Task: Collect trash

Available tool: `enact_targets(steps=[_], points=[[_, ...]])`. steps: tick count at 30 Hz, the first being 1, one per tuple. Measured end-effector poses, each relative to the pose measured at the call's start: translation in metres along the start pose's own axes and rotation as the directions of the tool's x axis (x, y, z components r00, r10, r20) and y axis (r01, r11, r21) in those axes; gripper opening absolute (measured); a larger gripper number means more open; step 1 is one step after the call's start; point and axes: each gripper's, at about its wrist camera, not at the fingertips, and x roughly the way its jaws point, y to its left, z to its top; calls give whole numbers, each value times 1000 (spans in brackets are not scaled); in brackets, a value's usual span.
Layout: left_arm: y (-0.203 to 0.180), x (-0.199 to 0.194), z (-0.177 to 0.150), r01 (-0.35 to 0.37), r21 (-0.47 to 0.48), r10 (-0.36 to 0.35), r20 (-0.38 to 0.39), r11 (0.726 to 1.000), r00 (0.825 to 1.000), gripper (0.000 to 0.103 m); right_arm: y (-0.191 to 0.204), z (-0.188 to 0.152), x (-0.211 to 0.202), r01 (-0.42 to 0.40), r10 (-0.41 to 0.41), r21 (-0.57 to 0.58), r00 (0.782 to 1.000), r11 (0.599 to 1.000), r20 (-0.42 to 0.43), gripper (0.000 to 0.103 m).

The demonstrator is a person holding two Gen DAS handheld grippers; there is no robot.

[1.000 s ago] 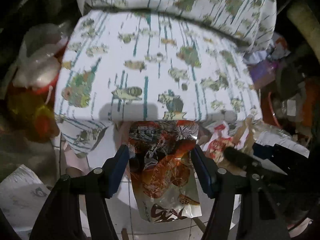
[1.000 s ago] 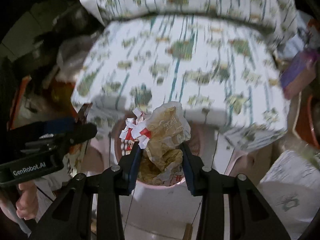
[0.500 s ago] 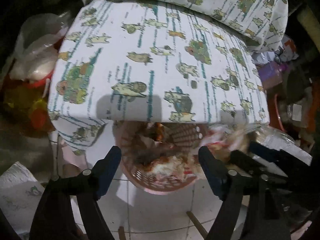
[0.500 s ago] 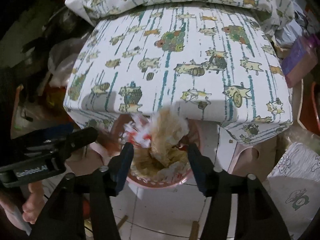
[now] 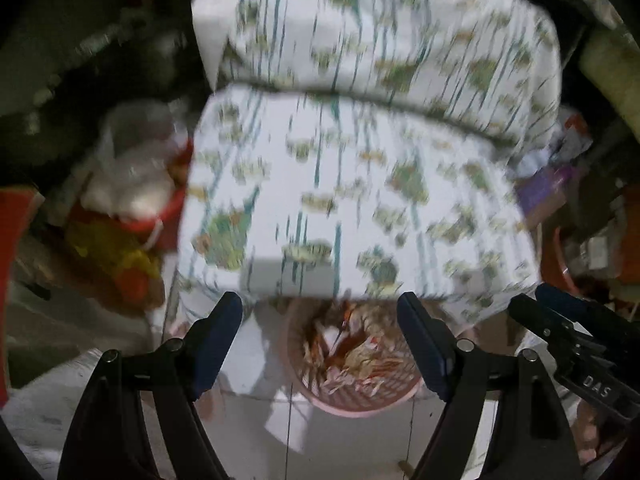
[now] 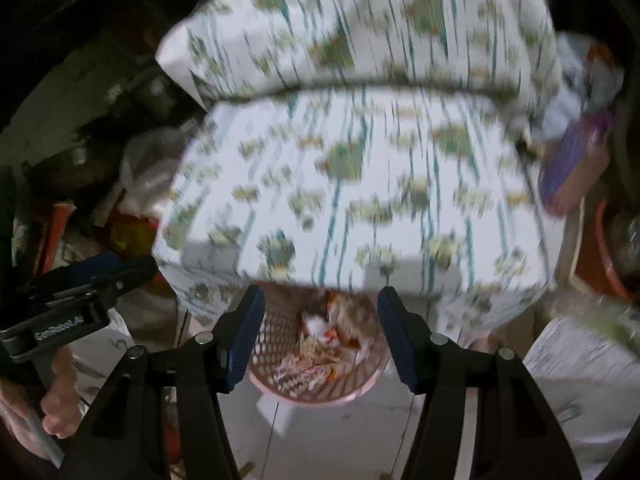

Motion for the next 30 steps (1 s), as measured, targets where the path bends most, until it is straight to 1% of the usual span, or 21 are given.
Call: enact_targets(steps=[2, 4, 5, 7, 8, 10, 12, 14, 15, 18, 19, 20, 21, 22, 23, 24, 26, 27, 30], points=[[-1, -30, 8, 11, 1, -11, 68, 1000, 998, 81, 9, 9, -28, -3, 6, -32, 997, 999, 79, 59], [-2, -67, 18, 3, -5, -2, 159, 1000, 987, 82, 19, 20, -59, 3, 7, -61, 987, 998, 163, 62], [-2, -80, 22, -4, -5, 5, 189, 1000, 982, 83, 25, 25, -76, 7, 9, -76, 979, 997, 205, 64], [-4, -115, 29, -22, -4, 23, 272, 1000, 962, 84, 35, 33, -107, 14, 14, -98, 960, 995, 279, 66], [-6, -126, 31, -32, -2, 31, 297, 999, 954, 84, 39, 36, -121, 17, 17, -106, 951, 994, 310, 68], [-11, -156, 36, -66, 10, 59, 358, 998, 932, 85, 49, 43, -151, 12, 33, -121, 929, 993, 368, 73], [-16, -179, 39, -81, 23, 66, 397, 996, 916, 88, 56, 47, -178, 3, 53, -135, 909, 991, 413, 80], [-19, -199, 40, -102, 25, 82, 425, 994, 902, 88, 64, 50, -206, 20, 50, -146, 885, 989, 462, 85], [-22, -208, 41, -110, 28, 87, 437, 994, 895, 89, 67, 51, -216, 34, 41, -147, 878, 989, 477, 86], [-26, -233, 43, -97, 33, 71, 465, 995, 883, 93, 75, 56, -249, 68, 16, -140, 852, 988, 524, 87], [-27, -242, 43, -94, 30, 68, 474, 995, 878, 95, 78, 56, -261, 73, 16, -142, 839, 987, 543, 88], [-29, -249, 44, -93, 27, 68, 485, 995, 872, 100, 81, 56, -272, 80, 17, -147, 825, 986, 565, 91], [-30, -254, 44, -90, 24, 66, 500, 996, 863, 103, 83, 55, -282, 87, 18, -150, 811, 985, 585, 94], [-32, -262, 44, -84, 21, 61, 525, 996, 849, 103, 87, 54, -292, 98, 15, -153, 793, 983, 609, 96], [-33, -266, 44, -87, 24, 61, 533, 996, 844, 103, 90, 54, -302, 108, 14, -156, 778, 982, 628, 100], [-36, -271, 45, -95, 30, 63, 539, 995, 840, 103, 93, 53, -311, 116, 13, -159, 768, 980, 640, 101], [-39, -278, 46, -104, 27, 72, 548, 994, 833, 103, 96, 50, -327, 111, 24, -162, 748, 981, 663, 102], [-39, -280, 46, -108, 22, 78, 549, 994, 832, 103, 97, 49, -333, 107, 26, -156, 741, 982, 671, 102], [-38, -285, 46, -130, -9, 115, 532, 992, 839, 103, 96, 43, -344, 99, 26, -142, 727, 985, 686, 102]])
